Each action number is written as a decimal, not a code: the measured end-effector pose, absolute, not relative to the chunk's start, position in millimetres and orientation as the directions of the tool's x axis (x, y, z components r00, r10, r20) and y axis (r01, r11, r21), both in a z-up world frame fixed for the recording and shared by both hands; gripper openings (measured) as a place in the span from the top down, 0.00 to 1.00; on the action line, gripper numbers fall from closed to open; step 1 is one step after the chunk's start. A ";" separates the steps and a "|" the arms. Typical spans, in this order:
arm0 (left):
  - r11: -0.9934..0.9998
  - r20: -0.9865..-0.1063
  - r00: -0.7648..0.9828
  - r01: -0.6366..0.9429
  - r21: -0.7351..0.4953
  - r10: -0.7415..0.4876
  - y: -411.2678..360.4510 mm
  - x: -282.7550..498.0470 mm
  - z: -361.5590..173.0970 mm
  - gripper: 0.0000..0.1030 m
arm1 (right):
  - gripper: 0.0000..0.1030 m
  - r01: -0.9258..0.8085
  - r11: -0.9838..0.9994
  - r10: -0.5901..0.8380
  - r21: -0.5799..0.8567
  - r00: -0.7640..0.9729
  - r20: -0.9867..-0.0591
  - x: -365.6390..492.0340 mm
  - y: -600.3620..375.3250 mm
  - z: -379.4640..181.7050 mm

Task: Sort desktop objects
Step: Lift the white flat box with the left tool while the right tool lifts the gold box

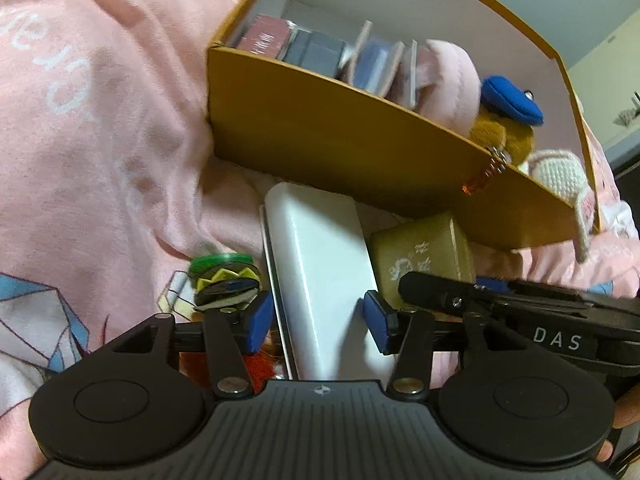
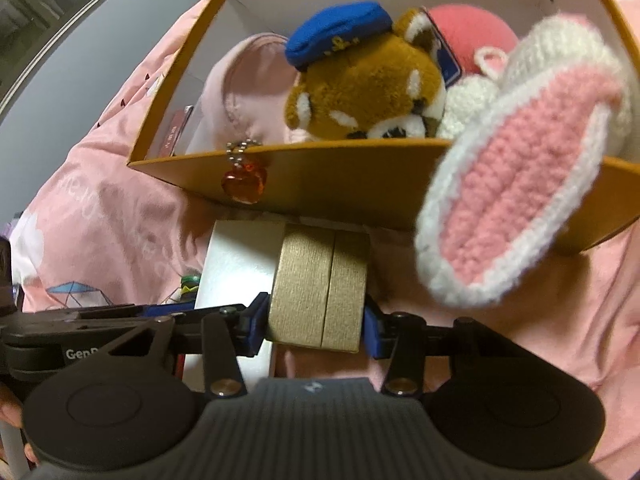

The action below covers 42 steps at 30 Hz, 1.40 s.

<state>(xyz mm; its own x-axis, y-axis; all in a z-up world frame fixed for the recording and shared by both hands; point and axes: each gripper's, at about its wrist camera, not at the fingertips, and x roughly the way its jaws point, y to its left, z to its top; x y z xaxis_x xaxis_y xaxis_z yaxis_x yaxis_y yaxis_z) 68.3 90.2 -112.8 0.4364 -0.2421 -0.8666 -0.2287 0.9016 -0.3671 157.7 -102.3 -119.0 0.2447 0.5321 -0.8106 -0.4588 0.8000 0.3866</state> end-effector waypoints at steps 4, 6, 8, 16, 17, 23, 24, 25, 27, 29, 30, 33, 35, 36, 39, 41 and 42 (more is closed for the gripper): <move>0.903 -0.869 0.426 -0.218 -0.369 -0.252 80.6 73.2 -118.0 0.43 | 0.53 -0.506 0.817 0.470 0.275 0.311 -0.826 148.1 -104.6 -105.9; 0.903 -0.870 0.421 -0.214 -0.371 -0.258 77.2 75.2 -120.1 0.43 | 0.53 -0.528 0.828 0.421 0.189 0.362 -0.832 141.4 -105.9 -100.0; 0.904 -0.871 0.416 -0.212 -0.371 -0.260 75.9 76.0 -120.4 0.42 | 0.53 -0.538 0.835 0.371 0.114 0.398 -0.839 136.6 -108.7 -97.7; 0.924 -0.885 0.410 -0.202 -0.326 -0.223 50.7 87.8 -124.4 0.41 | 0.51 -0.516 0.848 0.351 0.122 0.374 -0.859 143.0 -117.9 -109.9; 0.926 -0.885 0.413 -0.201 -0.320 -0.216 48.4 87.9 -124.3 0.42 | 0.51 -0.519 0.846 0.355 0.125 0.372 -0.858 143.8 -117.7 -110.0; 0.928 -0.862 0.467 -0.196 -0.317 -0.196 38.7 86.6 -116.4 0.58 | 0.51 -0.506 0.848 0.376 0.158 0.363 -0.853 145.6 -117.5 -111.1; 0.929 -0.861 0.471 -0.197 -0.313 -0.191 37.1 86.4 -115.3 0.59 | 0.51 -0.502 0.849 0.380 0.167 0.360 -0.852 145.2 -118.5 -111.3; 0.930 -0.859 0.476 -0.197 -0.310 -0.186 37.2 85.4 -114.4 0.60 | 0.51 -0.497 0.850 0.385 0.176 0.357 -0.851 145.7 -119.8 -111.5; 0.935 -0.855 0.489 -0.191 -0.299 -0.174 32.8 84.3 -109.9 0.62 | 0.51 -0.494 0.850 0.388 0.182 0.355 -0.850 144.9 -125.5 -111.3; 0.941 -0.849 0.501 -0.178 -0.288 -0.165 41.9 76.7 -99.6 0.63 | 0.51 -0.496 0.849 0.390 0.181 0.359 -0.848 143.4 -125.7 -110.0; 0.944 -0.846 0.508 -0.171 -0.283 -0.162 40.2 75.7 -96.5 0.64 | 0.52 -0.498 0.849 0.390 0.179 0.362 -0.847 142.3 -125.5 -109.1; 0.953 -0.832 0.533 -0.139 -0.268 -0.155 34.1 67.2 -84.2 0.66 | 0.52 -0.496 0.849 0.397 0.182 0.371 -0.839 139.2 -120.2 -107.5; 0.958 -0.820 0.550 -0.119 -0.263 -0.157 32.3 63.2 -78.4 0.67 | 0.52 -0.499 0.846 0.407 0.188 0.376 -0.832 137.0 -121.0 -102.7; 0.960 -0.816 0.557 -0.110 -0.258 -0.156 31.0 61.5 -74.0 0.67 | 0.53 -0.500 0.845 0.411 0.189 0.380 -0.829 135.7 -121.5 -99.7; 0.968 -0.804 0.577 -0.088 -0.236 -0.143 30.4 51.8 -59.2 0.68 | 0.53 -0.509 0.838 0.428 0.197 0.390 -0.815 131.7 -124.0 -89.9; 0.974 -0.797 0.589 -0.067 -0.217 -0.137 27.8 45.2 -49.2 0.68 | 0.53 -0.517 0.833 0.437 0.199 0.394 -0.808 128.5 -125.0 -84.4; 0.977 -0.793 0.595 -0.056 -0.208 -0.134 27.2 43.1 -45.0 0.68 | 0.53 -0.521 0.830 0.441 0.199 0.395 -0.806 126.9 -125.7 -81.6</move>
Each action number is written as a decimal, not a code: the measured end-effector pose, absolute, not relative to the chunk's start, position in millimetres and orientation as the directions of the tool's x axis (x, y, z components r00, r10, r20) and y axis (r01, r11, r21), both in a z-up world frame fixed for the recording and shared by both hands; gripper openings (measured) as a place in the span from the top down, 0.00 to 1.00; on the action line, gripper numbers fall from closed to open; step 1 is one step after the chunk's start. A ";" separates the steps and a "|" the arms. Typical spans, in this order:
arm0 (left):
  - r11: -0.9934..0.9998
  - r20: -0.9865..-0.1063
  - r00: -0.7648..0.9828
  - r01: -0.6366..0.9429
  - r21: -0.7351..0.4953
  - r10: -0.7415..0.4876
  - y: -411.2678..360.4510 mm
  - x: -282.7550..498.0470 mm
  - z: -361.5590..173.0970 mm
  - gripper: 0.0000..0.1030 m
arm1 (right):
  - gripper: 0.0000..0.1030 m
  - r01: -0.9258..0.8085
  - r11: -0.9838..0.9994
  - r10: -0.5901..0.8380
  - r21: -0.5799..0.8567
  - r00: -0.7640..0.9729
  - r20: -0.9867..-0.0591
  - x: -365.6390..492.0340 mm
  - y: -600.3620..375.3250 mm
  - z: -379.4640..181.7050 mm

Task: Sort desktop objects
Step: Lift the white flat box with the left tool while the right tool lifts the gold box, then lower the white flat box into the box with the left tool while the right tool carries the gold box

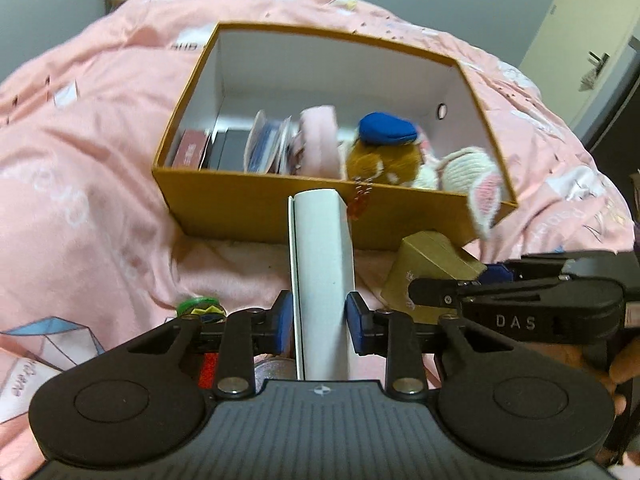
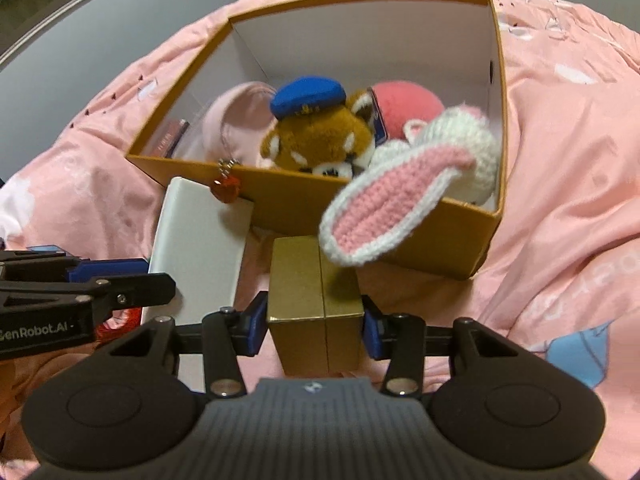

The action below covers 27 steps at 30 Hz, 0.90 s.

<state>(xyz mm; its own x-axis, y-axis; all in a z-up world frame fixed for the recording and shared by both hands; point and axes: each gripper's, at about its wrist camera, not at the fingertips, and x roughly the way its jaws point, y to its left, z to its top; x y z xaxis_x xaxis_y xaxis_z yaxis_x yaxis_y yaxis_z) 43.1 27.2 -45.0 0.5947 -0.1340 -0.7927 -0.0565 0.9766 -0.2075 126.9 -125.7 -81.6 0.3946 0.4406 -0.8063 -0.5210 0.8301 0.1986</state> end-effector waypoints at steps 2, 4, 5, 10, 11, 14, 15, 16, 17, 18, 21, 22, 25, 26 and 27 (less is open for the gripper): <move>0.982 -0.782 0.611 -0.031 -0.185 -0.128 21.1 40.5 -38.5 0.68 | 0.53 -0.534 0.821 0.454 0.204 0.393 -0.800 123.3 -127.1 -75.8; 0.986 -0.770 0.626 -0.006 -0.166 -0.126 16.4 36.3 -30.8 0.68 | 0.53 -0.552 0.807 0.473 0.210 0.392 -0.789 120.6 -135.3 -64.7; 0.987 -0.764 0.633 0.004 -0.159 -0.125 18.5 32.6 -22.9 0.68 | 0.53 -0.559 0.803 0.476 0.205 0.396 -0.785 117.9 -136.0 -60.5; 0.989 -0.744 0.655 0.050 -0.138 -0.137 9.2 32.7 -7.5 0.69 | 0.53 -0.605 0.774 0.503 0.187 0.408 -0.762 110.3 -150.7 -35.7; 0.990 -0.741 0.658 0.061 -0.130 -0.138 7.2 33.8 -5.5 0.69 | 0.53 -0.617 0.764 0.511 0.188 0.401 -0.761 109.1 -150.9 -31.6; 0.989 -0.737 0.661 0.097 -0.107 -0.145 5.7 33.0 6.6 0.69 | 0.53 -0.649 0.743 0.516 0.162 0.401 -0.757 105.9 -156.1 -19.3; 0.989 -0.738 0.658 0.109 -0.103 -0.149 5.4 34.0 10.2 0.69 | 0.54 -0.661 0.736 0.515 0.149 0.402 -0.758 103.8 -158.3 -14.3; 0.988 -0.738 0.656 0.117 -0.103 -0.155 6.1 34.6 13.3 0.69 | 0.54 -0.670 0.730 0.514 0.139 0.402 -0.758 102.2 -158.1 -11.1; 0.986 -0.738 0.655 0.127 -0.104 -0.162 7.7 34.8 17.6 0.69 | 0.54 -0.682 0.720 0.518 0.131 0.402 -0.755 100.4 -157.5 -7.6; 0.985 -0.737 0.655 0.135 -0.104 -0.167 8.7 35.8 21.4 0.69 | 0.54 -0.693 0.710 0.524 0.126 0.400 -0.752 99.1 -155.6 -5.2; 0.985 -0.730 0.664 0.147 -0.090 -0.166 11.8 39.1 32.7 0.69 | 0.54 -0.718 0.685 0.546 0.123 0.394 -0.740 96.3 -158.9 7.6; 0.985 -0.726 0.668 0.152 -0.081 -0.162 13.7 40.2 37.1 0.69 | 0.54 -0.724 0.679 0.551 0.123 0.392 -0.736 96.3 -158.9 10.7; 0.987 -0.716 0.684 0.154 -0.048 -0.142 20.2 46.3 49.7 0.69 | 0.54 -0.745 0.657 0.571 0.117 0.390 -0.722 96.0 -159.8 22.7; 0.987 -0.713 0.689 0.157 -0.033 -0.133 22.1 48.6 53.4 0.69 | 0.54 -0.750 0.652 0.578 0.113 0.394 -0.715 96.7 -160.1 27.5; 0.987 -0.709 0.695 0.159 -0.013 -0.121 23.9 51.8 57.2 0.69 | 0.54 -0.755 0.647 0.584 0.107 0.400 -0.706 98.2 -160.5 32.6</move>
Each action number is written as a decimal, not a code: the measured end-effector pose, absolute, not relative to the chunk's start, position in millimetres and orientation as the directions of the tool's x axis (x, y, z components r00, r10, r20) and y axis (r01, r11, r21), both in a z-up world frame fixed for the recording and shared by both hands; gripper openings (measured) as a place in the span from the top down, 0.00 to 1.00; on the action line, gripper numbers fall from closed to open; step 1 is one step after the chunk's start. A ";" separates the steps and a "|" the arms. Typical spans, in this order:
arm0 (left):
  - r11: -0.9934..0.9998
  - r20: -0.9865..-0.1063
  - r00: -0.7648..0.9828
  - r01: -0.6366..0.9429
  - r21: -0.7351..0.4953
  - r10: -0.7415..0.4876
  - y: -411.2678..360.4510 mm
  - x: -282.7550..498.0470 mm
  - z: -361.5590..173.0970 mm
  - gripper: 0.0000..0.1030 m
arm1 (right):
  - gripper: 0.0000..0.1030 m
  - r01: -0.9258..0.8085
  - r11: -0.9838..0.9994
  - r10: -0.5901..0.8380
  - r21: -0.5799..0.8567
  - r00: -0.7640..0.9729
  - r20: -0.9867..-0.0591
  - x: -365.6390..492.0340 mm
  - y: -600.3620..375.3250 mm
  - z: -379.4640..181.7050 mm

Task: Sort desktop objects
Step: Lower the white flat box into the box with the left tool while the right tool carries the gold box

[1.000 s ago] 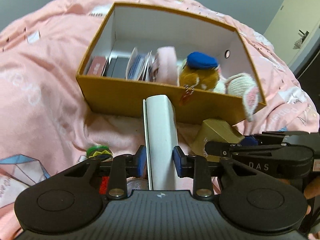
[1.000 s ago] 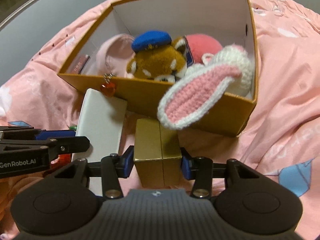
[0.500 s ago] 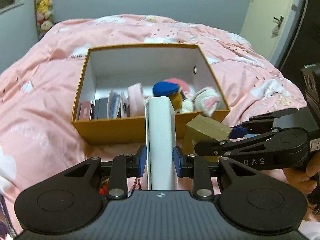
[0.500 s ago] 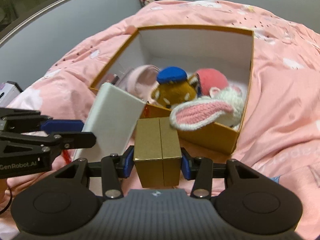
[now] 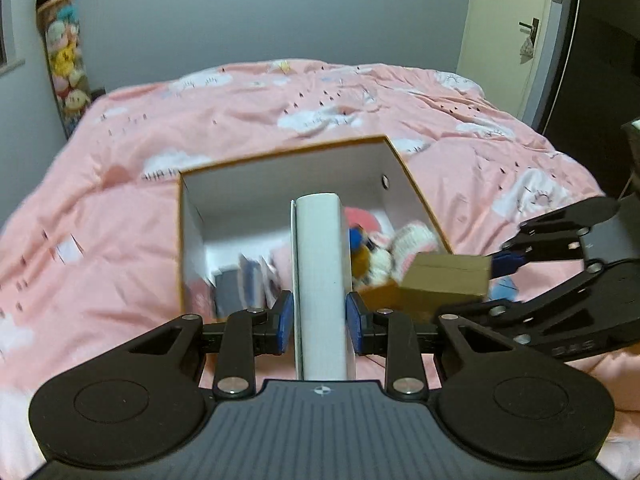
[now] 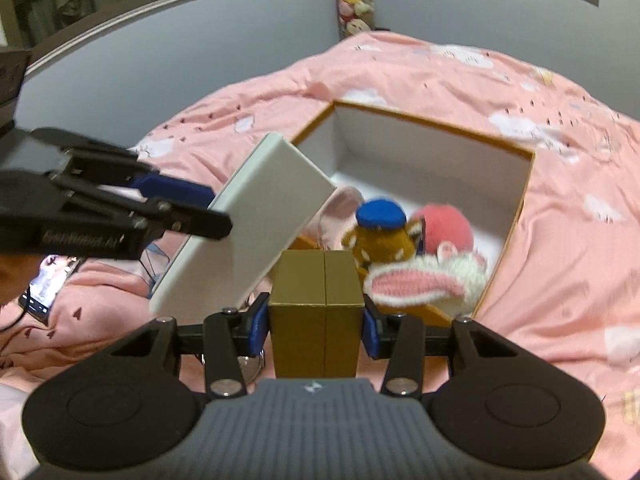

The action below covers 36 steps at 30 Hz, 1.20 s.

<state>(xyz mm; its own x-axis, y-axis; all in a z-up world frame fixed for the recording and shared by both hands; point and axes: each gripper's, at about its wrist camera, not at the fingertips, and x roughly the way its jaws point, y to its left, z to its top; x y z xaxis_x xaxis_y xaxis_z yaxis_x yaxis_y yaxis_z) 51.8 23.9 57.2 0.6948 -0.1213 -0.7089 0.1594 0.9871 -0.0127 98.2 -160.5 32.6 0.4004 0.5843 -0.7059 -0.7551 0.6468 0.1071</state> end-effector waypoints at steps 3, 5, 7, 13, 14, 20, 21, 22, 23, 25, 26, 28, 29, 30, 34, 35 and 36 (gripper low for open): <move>0.982 -0.696 0.714 0.174 0.068 -0.078 26.8 63.1 65.3 0.69 | 0.54 -0.767 0.637 0.600 0.076 0.431 -0.674 105.1 -160.4 47.7; 0.978 -0.692 0.720 0.176 0.115 -0.049 28.8 73.1 67.5 0.69 | 0.54 -0.772 0.634 0.608 0.053 0.455 -0.651 111.1 -159.6 56.7; 0.972 -0.686 0.727 0.178 0.155 -0.023 31.6 83.7 69.9 0.69 | 0.54 -0.775 0.631 0.615 0.033 0.474 -0.630 120.2 -157.9 63.3; 0.930 -0.675 0.737 0.230 0.289 0.028 34.7 117.9 66.0 0.69 | 0.54 -0.755 0.655 0.606 0.034 0.498 -0.621 162.0 -151.5 67.4; 0.917 -0.676 0.736 0.244 0.316 0.037 33.6 125.4 63.4 0.69 | 0.54 -0.752 0.658 0.604 0.038 0.496 -0.623 170.0 -149.7 66.1; 0.822 -0.675 0.734 0.343 0.455 0.067 17.8 171.9 39.9 0.69 | 0.54 -0.758 0.652 0.591 0.018 0.494 -0.637 211.2 -129.9 53.2; 0.795 -0.677 0.732 0.366 0.484 0.075 13.0 180.1 33.7 0.68 | 0.54 -0.759 0.651 0.587 0.010 0.495 -0.640 217.8 -126.6 50.6; 0.770 -0.676 0.733 0.388 0.507 0.076 9.3 185.2 28.0 0.68 | 0.54 -0.760 0.650 0.584 0.002 0.498 -0.642 223.9 -124.1 48.5; 0.742 -0.674 0.735 0.411 0.530 0.074 5.9 190.2 22.1 0.68 | 0.54 -0.761 0.649 0.580 -0.008 0.502 -0.642 230.1 -121.6 46.4; 0.697 -0.671 0.738 0.444 0.562 0.071 1.0 197.4 10.8 0.68 | 0.54 -0.762 0.647 0.573 -0.026 0.508 -0.643 238.8 -119.8 42.9; 0.677 -0.669 0.740 0.456 0.578 0.074 -1.1 201.4 4.6 0.68 | 0.54 -0.761 0.648 0.568 -0.033 0.512 -0.645 244.0 -119.0 41.2; 0.639 -0.667 0.741 0.478 0.603 0.075 -3.0 208.2 -6.7 0.68 | 0.54 -0.758 0.651 0.559 -0.041 0.516 -0.649 254.0 -118.7 38.1; 0.617 -0.668 0.741 0.492 0.613 0.073 -3.9 210.5 -12.1 0.68 | 0.54 -0.755 0.655 0.554 -0.043 0.518 -0.652 258.5 -119.3 36.5; 0.592 -0.664 0.744 0.504 0.628 0.071 -5.2 212.0 -17.5 0.68 | 0.54 -0.752 0.658 0.549 -0.043 0.518 -0.655 262.6 -120.0 34.7; 0.440 -0.593 0.801 0.507 0.741 0.076 -12.9 210.5 -40.5 0.98 | 0.54 -0.749 0.662 0.537 -0.041 0.512 -0.671 273.6 -118.8 27.4; 0.406 -0.574 0.816 0.503 0.763 0.066 -13.5 208.7 -44.7 0.98 | 0.54 -0.749 0.661 0.534 -0.042 0.509 -0.675 274.5 -118.4 25.1; 0.393 -0.571 0.819 0.509 0.766 0.052 -14.3 208.7 -46.7 0.98 | 0.54 -0.750 0.661 0.531 -0.042 0.506 -0.679 276.2 -117.1 22.2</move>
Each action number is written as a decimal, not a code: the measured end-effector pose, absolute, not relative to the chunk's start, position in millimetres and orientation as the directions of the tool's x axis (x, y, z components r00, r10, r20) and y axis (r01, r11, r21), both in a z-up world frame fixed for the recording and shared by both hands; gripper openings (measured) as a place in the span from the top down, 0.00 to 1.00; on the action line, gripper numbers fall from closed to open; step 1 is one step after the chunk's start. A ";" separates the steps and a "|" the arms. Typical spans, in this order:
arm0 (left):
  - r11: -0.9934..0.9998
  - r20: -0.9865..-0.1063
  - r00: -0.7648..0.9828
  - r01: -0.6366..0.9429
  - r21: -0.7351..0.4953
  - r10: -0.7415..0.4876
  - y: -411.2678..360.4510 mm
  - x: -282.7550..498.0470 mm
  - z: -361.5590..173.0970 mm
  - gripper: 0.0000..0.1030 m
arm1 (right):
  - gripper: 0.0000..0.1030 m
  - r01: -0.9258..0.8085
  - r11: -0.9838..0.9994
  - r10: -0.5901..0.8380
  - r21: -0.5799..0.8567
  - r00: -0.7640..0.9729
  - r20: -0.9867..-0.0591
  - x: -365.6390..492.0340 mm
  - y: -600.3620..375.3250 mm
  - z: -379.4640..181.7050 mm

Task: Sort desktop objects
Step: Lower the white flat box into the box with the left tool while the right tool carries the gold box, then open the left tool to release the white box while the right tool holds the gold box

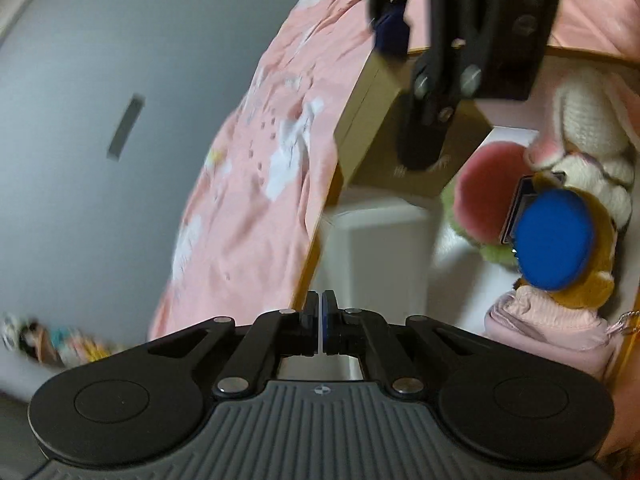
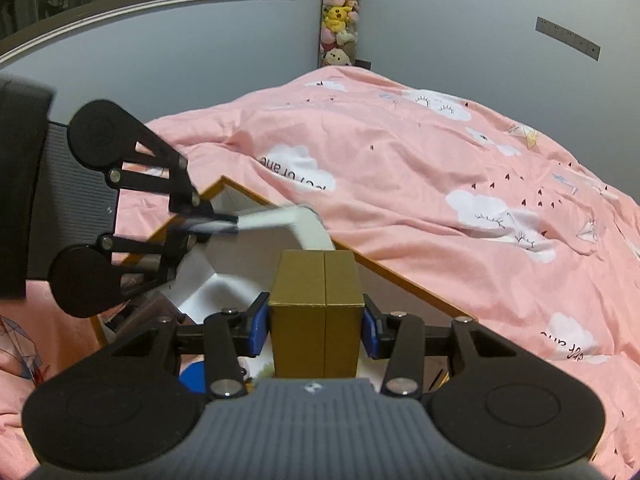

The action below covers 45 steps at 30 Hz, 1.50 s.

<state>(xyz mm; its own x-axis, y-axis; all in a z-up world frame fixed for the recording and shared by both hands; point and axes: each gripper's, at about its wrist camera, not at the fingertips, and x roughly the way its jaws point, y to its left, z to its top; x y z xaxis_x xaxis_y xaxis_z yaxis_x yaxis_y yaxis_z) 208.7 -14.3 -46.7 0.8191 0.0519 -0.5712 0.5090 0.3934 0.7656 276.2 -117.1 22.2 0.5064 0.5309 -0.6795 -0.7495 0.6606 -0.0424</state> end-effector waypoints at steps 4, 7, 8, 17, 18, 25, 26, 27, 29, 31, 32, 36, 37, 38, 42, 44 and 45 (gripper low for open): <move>0.368 -0.571 0.820 0.520 0.771 0.037 -16.9 210.3 -57.0 0.98 | 0.54 -0.750 0.661 0.524 -0.027 0.487 -0.699 282.7 -112.6 9.3; 0.393 -0.593 0.804 0.533 0.749 0.040 -13.5 211.1 -59.1 0.98 | 0.54 -0.748 0.663 0.521 -0.013 0.474 -0.710 285.3 -109.3 3.1; 0.393 -0.595 0.802 0.534 0.749 0.045 -11.8 210.8 -58.9 0.98 | 0.54 -0.751 0.661 0.522 -0.012 0.470 -0.711 285.3 -108.5 2.2; 0.660 -0.724 0.685 0.505 0.556 0.085 32.0 225.2 -32.7 0.98 | 0.54 -0.749 0.663 0.514 -0.005 0.460 -0.725 285.9 -105.6 2.4; 0.707 -0.739 0.669 0.484 0.516 0.081 40.0 228.8 -27.5 0.98 | 0.54 -0.743 0.669 0.509 -0.002 0.461 -0.727 287.0 -106.0 2.3; 0.872 -0.786 0.617 0.364 0.326 0.036 79.6 230.4 -3.3 0.98 | 0.54 -0.706 0.709 0.461 0.007 0.456 -0.761 297.1 -104.2 -8.2; 0.879 -0.789 0.614 0.360 0.311 0.028 81.4 229.5 -1.5 0.98 | 0.54 -0.701 0.713 0.455 0.006 0.456 -0.765 299.2 -103.1 -10.2; 0.884 -0.791 0.611 0.359 0.300 0.020 82.6 227.2 -0.5 0.98 | 0.54 -0.697 0.717 0.452 0.008 0.456 -0.767 301.5 -102.2 -12.0; 0.880 -0.794 0.608 0.375 0.291 0.004 81.9 225.0 -1.2 0.98 | 0.54 -0.690 0.723 0.447 0.012 0.455 -0.770 306.2 -99.6 -14.5; 0.872 -0.796 0.606 0.391 0.295 -0.003 75.7 231.0 -7.4 0.98 | 0.54 -0.680 0.733 0.440 0.008 0.464 -0.769 309.4 -97.0 -15.4; 0.872 -0.798 0.603 0.396 0.289 -0.009 73.0 232.8 -9.6 0.98 | 0.54 -0.677 0.736 0.439 0.009 0.467 -0.768 310.6 -96.2 -15.4; 0.890 -0.809 0.585 0.401 0.218 -0.065 64.4 249.7 -18.6 0.98 | 0.54 -0.670 0.742 0.420 -0.022 0.490 -0.764 312.5 -92.7 -17.3; 0.893 -0.811 0.580 0.401 0.202 -0.077 62.5 253.2 -21.8 0.98 | 0.54 -0.667 0.745 0.411 -0.030 0.494 -0.766 312.2 -92.3 -18.5; 0.897 -0.811 0.578 0.400 0.186 -0.089 59.7 257.7 -24.7 0.98 | 0.54 -0.661 0.749 0.402 -0.034 0.495 -0.770 313.0 -92.6 -20.3; 0.911 -0.824 0.550 0.397 0.111 -0.139 47.5 279.7 -41.5 0.98 | 0.54 -0.643 0.766 0.397 -0.007 0.482 -0.781 318.1 -98.5 -25.8; 0.917 -0.831 0.532 0.392 0.073 -0.161 43.4 289.7 -49.3 0.98 | 0.54 -0.636 0.772 0.394 -0.002 0.480 -0.784 319.4 -101.7 -28.0; 0.919 -0.837 0.520 0.390 0.053 -0.172 41.3 294.9 -53.4 0.98 | 0.54 -0.639 0.769 0.397 -0.001 0.480 -0.782 318.8 -102.2 -28.4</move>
